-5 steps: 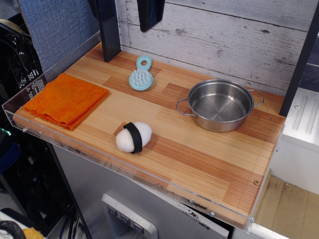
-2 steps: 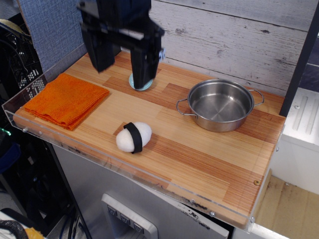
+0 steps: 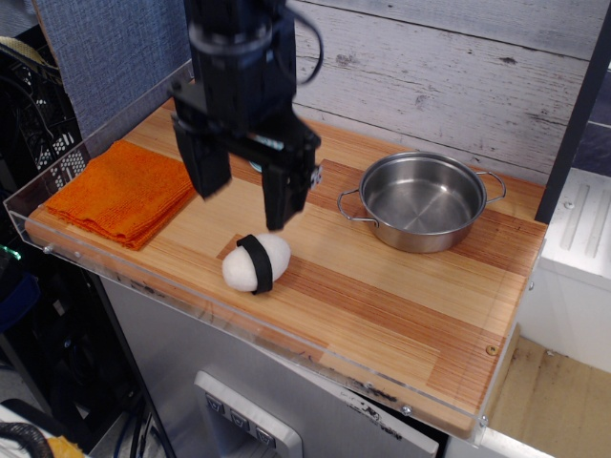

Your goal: Move the egg and place into pot

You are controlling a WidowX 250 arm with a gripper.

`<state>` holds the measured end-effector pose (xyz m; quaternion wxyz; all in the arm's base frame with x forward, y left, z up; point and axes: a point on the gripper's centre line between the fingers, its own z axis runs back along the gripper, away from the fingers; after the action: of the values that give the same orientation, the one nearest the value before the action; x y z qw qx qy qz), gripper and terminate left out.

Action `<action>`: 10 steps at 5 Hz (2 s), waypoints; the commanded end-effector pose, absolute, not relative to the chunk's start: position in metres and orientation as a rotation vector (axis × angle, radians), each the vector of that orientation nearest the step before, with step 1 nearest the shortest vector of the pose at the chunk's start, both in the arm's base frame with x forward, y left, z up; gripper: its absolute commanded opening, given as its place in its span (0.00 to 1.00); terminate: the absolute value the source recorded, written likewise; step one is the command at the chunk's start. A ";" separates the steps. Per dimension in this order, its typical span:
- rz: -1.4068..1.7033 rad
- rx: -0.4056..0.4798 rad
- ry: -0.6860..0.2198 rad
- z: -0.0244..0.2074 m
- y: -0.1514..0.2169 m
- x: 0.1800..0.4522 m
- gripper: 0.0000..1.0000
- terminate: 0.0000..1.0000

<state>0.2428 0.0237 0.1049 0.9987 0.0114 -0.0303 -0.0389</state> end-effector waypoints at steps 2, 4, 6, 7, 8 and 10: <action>-0.088 0.011 0.055 0.066 0.066 0.256 1.00 0.00; -0.119 -0.022 0.099 0.049 0.061 0.258 1.00 0.00; -0.140 -0.084 0.134 0.038 0.045 0.262 1.00 0.00; -0.117 -0.093 0.185 0.029 0.048 0.264 1.00 0.00; -0.139 -0.084 0.265 0.019 0.050 0.269 1.00 0.00; -0.169 -0.063 0.251 0.030 0.043 0.268 0.00 0.00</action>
<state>0.2636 0.0422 0.0207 0.9862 -0.0352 0.1417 -0.0784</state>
